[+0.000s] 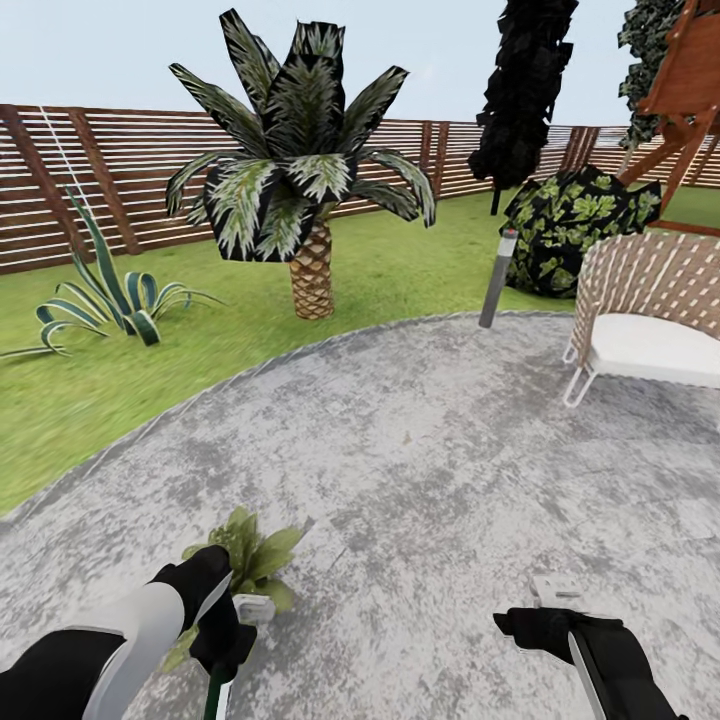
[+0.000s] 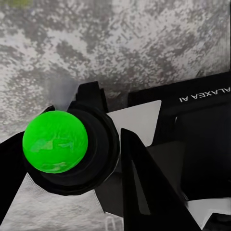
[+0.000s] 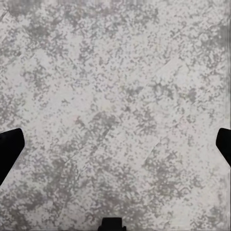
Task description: Pick up the pesticide atomizer in the garden and spray insectifuge to fully cover both potted plants in the garden.
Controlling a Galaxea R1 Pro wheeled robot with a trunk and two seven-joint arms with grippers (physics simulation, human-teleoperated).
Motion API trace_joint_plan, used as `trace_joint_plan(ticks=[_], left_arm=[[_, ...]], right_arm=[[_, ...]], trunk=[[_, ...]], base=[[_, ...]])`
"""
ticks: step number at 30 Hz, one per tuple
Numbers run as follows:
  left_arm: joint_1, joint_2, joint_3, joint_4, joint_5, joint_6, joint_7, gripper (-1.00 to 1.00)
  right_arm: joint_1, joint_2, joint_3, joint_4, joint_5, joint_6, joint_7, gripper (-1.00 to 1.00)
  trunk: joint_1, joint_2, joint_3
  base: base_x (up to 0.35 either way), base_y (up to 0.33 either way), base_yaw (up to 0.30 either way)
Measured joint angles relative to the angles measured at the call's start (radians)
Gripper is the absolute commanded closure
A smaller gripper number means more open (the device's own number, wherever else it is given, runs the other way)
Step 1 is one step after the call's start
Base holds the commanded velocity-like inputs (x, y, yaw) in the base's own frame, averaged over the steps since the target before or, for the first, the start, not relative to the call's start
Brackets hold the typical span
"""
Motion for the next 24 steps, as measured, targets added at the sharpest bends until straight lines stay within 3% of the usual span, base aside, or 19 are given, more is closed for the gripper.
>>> trace_joint_plan(ticks=[4, 11, 18, 21, 24], left_arm=[[0.0, 0.0, 0.0, 0.0, 0.0, 0.0, 0.0, 1.0], [0.0, 0.001, 0.0, 0.0, -0.002, 0.0, 0.0, 1.0], [-0.006, 0.001, -0.001, 0.0, -0.007, 0.001, 0.0, 1.0], [-0.026, 0.001, -0.002, 0.0, -0.007, 0.001, 0.0, 1.0], [-0.082, 0.001, -0.002, 0.0, -0.007, 0.002, 0.0, 1.0]], right_arm=[[0.0, 0.0, 0.0, 0.0, 0.0, 0.0, 0.0, -1.0], [0.0, 0.0, 0.0, 0.0, 0.003, -0.001, 0.0, -1.0], [-0.001, 0.0, 0.0, 0.001, 0.003, -0.001, 0.0, -1.0], [-0.001, 0.0, 0.0, 0.001, 0.003, -0.001, 0.0, -1.0], [0.0, 0.0, 0.0, 0.001, 0.003, -0.001, 0.0, -1.0]], trunk=[[0.0, 0.0, 0.0], [0.0, 0.0, 0.0], [0.0, 0.0, 0.0], [0.0, 0.0, 0.0], [0.0, 0.0, 0.0]], base=[[0.05, -0.309, 0.005], [0.001, -0.031, 0.006], [0.0, -0.001, 0.213], [0.0, 0.0, 0.271], [0.0, 0.0, 0.264]])
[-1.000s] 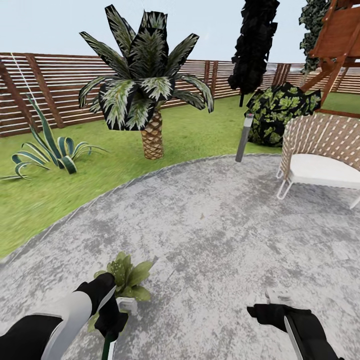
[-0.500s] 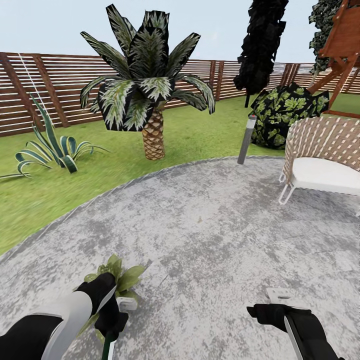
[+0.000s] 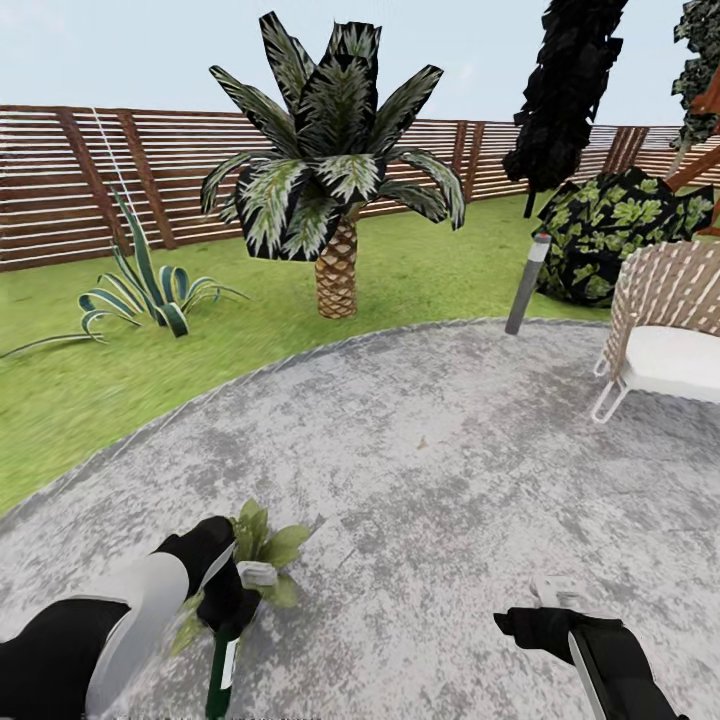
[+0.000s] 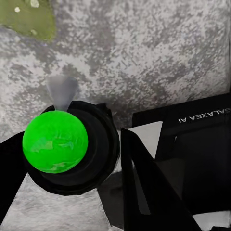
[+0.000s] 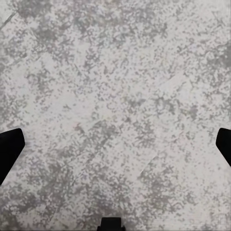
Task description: Pick up the pesticide atomizer in the garden and spray insectifuge to fully cover both potted plants in the garden.
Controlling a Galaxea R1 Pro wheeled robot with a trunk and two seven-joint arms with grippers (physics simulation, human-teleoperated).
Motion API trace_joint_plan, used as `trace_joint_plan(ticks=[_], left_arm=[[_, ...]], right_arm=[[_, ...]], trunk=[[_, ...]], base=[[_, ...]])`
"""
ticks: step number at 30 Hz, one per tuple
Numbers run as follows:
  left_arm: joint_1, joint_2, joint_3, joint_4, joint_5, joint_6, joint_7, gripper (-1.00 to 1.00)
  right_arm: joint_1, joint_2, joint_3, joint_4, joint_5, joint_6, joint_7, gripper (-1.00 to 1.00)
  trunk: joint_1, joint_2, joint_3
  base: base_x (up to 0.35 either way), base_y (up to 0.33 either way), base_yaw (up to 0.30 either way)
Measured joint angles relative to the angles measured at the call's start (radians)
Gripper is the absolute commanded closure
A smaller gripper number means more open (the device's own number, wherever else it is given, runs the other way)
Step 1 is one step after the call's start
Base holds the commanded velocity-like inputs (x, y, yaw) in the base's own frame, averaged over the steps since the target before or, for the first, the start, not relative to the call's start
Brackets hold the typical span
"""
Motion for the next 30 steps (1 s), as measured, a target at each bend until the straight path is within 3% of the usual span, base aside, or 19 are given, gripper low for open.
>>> trace_joint_plan(ticks=[4, 12, 18, 30], left_arm=[[-0.066, -0.005, 0.001, 0.0, 0.0, 0.0, 0.0, 1.0], [-0.068, -0.007, 0.0, 0.005, -0.003, 0.0, 0.0, 1.0], [-0.05, -0.007, 0.002, 0.003, -0.004, 0.0, 0.0, 1.0], [0.067, -0.006, 0.002, 0.002, -0.005, -0.002, -0.001, 1.0]], right_arm=[[0.0, 0.0, 0.0, 0.0, 0.0, 0.0, 0.0, -1.0], [0.0, 0.0, 0.0, 0.0, 0.0, 0.0, 0.0, -1.0], [0.0, 0.0, 0.0, 0.0, 0.0, 0.0, 0.0, -1.0], [0.0, 0.0, 0.0, 0.0, -0.002, 0.0, 0.0, -1.0]], trunk=[[0.0, 0.0, 0.0], [0.0, 0.0, 0.0], [0.0, 0.0, 0.0], [0.0, 0.0, 0.0]], base=[[0.053, -0.027, 0.152], [0.069, -0.064, 0.006], [0.001, -0.001, 0.0], [0.0, 0.0, -0.025]])
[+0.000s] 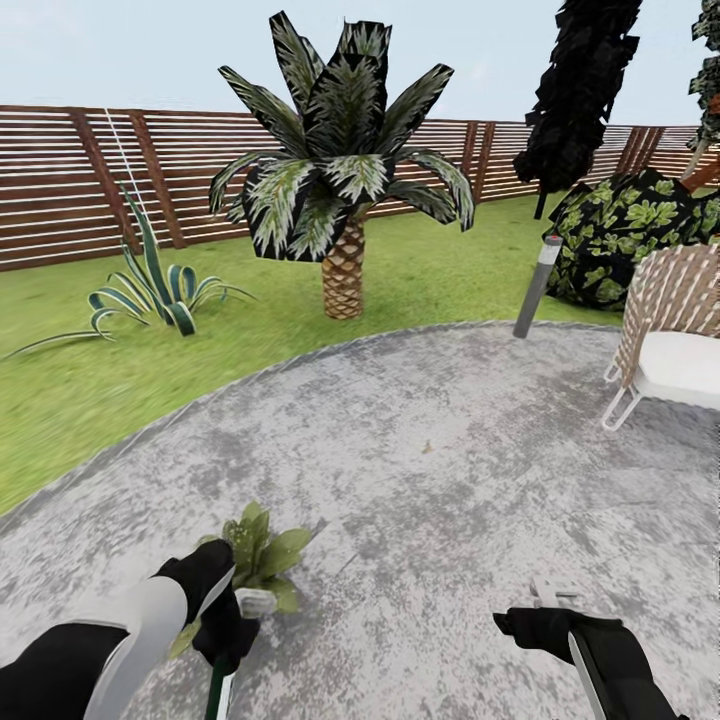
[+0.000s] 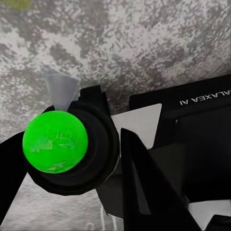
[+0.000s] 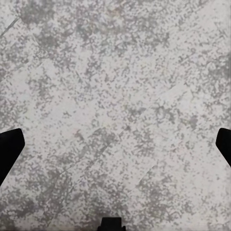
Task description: Pick up the pesticide atomizer in the garden and spray insectifuge to fully cover both potted plants in the garden.
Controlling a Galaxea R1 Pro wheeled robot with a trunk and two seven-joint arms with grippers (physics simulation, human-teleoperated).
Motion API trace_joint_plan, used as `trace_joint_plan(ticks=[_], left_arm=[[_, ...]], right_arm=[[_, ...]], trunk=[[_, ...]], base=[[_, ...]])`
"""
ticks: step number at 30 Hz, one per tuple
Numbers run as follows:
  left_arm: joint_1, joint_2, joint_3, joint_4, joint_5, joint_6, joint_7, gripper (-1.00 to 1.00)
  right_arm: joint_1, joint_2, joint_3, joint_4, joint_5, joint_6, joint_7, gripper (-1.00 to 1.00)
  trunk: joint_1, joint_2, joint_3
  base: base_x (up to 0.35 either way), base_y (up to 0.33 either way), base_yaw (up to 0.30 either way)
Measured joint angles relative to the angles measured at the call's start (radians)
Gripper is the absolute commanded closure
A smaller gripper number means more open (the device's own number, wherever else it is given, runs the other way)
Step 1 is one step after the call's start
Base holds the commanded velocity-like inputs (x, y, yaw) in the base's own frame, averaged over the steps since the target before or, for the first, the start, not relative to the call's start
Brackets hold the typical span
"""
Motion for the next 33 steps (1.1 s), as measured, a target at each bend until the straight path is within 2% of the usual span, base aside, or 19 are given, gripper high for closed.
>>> trace_joint_plan(ticks=[6, 14, 20, 26, 33], left_arm=[[-0.009, 0.0, -0.001, -0.001, 0.004, 0.001, 0.001, 1.0], [-0.17, 0.0, -0.002, 0.004, 0.002, 0.003, 0.001, 1.0], [-0.198, 0.001, -0.002, 0.005, 0.002, 0.003, 0.0, 1.0], [-0.179, 0.001, -0.001, 0.002, 0.001, 0.001, 0.001, 1.0], [-0.002, 0.002, 0.001, -0.002, 0.001, 0.001, -0.001, 1.0]], right_arm=[[0.0, 0.0, 0.0, 0.0, 0.0, 0.001, 0.0, -1.0], [0.0, 0.0, 0.0, 0.0, 0.001, 0.0, 0.0, -1.0], [0.0, 0.0, 0.0, 0.0, 0.0, 0.001, 0.0, -1.0], [0.0, 0.0, 0.0, 0.001, 0.0, 0.001, 0.0, -1.0], [0.0, 0.0, 0.0, 0.001, 0.0, 0.001, 0.0, -1.0]], trunk=[[0.0, 0.0, 0.003], [0.0, 0.0, 0.004], [0.0, 0.0, 0.004], [0.0, 0.0, 0.004], [0.0, 0.0, 0.004]], base=[[0.0, 0.0, -0.166], [0.0, 0.0, -0.008], [0.0, 0.0, 0.0], [0.0, 0.0, 0.0], [0.0, 0.0, 0.0]])
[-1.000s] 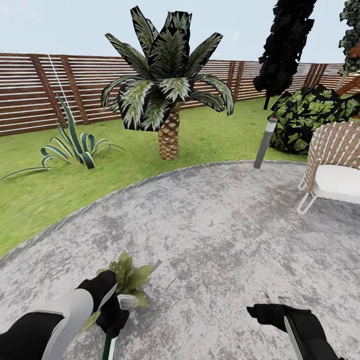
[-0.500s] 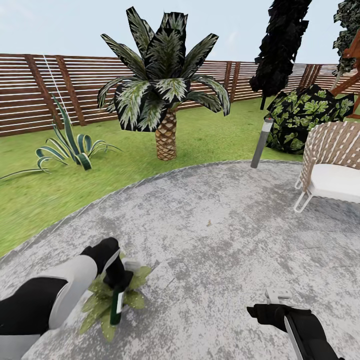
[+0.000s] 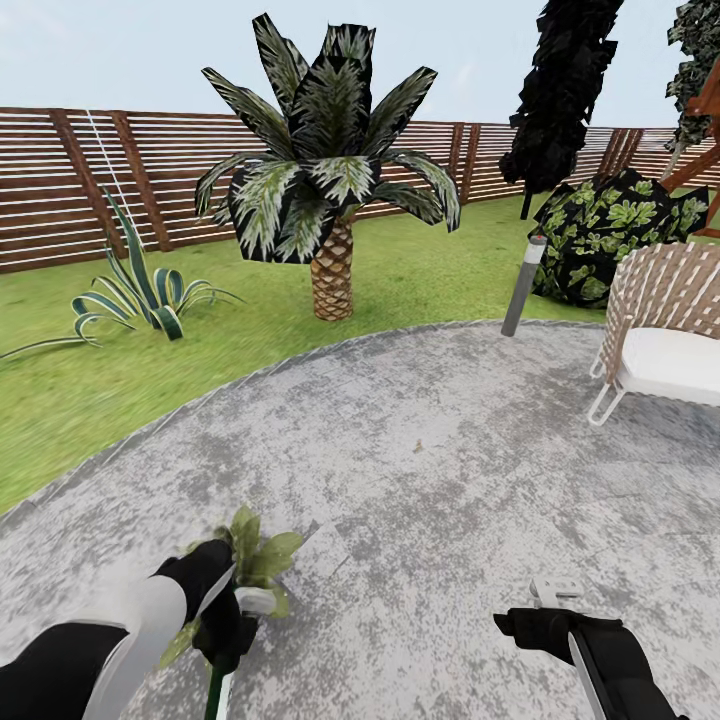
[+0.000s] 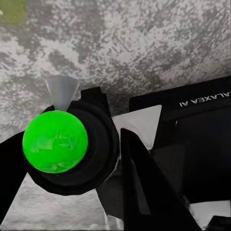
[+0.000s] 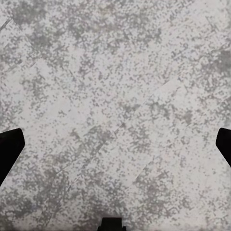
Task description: Pick up the pesticide atomizer in the garden and spray insectifuge to fully cover both potted plants in the garden.
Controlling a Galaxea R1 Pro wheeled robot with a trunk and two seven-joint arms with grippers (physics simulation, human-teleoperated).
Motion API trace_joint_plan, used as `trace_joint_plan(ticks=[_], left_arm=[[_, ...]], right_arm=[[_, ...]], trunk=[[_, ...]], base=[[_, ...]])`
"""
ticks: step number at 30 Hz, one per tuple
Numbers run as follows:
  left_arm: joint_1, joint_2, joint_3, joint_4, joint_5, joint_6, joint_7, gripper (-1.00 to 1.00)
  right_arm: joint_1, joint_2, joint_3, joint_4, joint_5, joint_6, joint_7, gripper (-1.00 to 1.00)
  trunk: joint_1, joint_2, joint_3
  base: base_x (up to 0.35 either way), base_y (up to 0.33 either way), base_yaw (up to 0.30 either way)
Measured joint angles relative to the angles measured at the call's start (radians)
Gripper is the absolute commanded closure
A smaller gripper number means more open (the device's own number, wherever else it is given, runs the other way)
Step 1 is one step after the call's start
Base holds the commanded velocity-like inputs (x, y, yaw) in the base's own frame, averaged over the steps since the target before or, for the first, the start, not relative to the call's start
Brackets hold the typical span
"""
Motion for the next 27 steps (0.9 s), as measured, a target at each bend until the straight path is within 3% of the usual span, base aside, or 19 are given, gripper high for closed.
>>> trace_joint_plan(ticks=[5, 11, 20, 27], left_arm=[[0.031, -0.001, 0.0, 0.0, -0.001, 0.0, 0.0, 1.0], [0.031, -0.001, -0.001, -0.001, 0.005, 0.0, 0.001, 1.0], [-0.056, -0.002, -0.003, 0.0, 0.004, 0.001, 0.001, 1.0], [-0.052, -0.003, -0.002, 0.0, 0.002, 0.001, 0.001, 1.0]], right_arm=[[-0.001, 0.0, 0.0, 0.0, 0.0, 0.0, 0.0, -1.0], [0.0, 0.0, 0.0, 0.0, 0.0, 0.0, 0.0, -1.0], [0.0, 0.0, 0.0, 0.0, 0.001, 0.0, 0.0, -1.0], [-0.001, 0.0, 0.0, -0.001, 0.0, -0.001, 0.0, -1.0]], trunk=[[0.0, 0.0, 0.0], [0.0, 0.0, 0.0], [0.0, 0.0, 0.0], [0.0, 0.0, 0.0]], base=[[0.0, 0.0, 0.0], [0.092, 0.0, 0.0], [0.19, 0.0, 0.0], [0.001, 0.0, 0.03]])
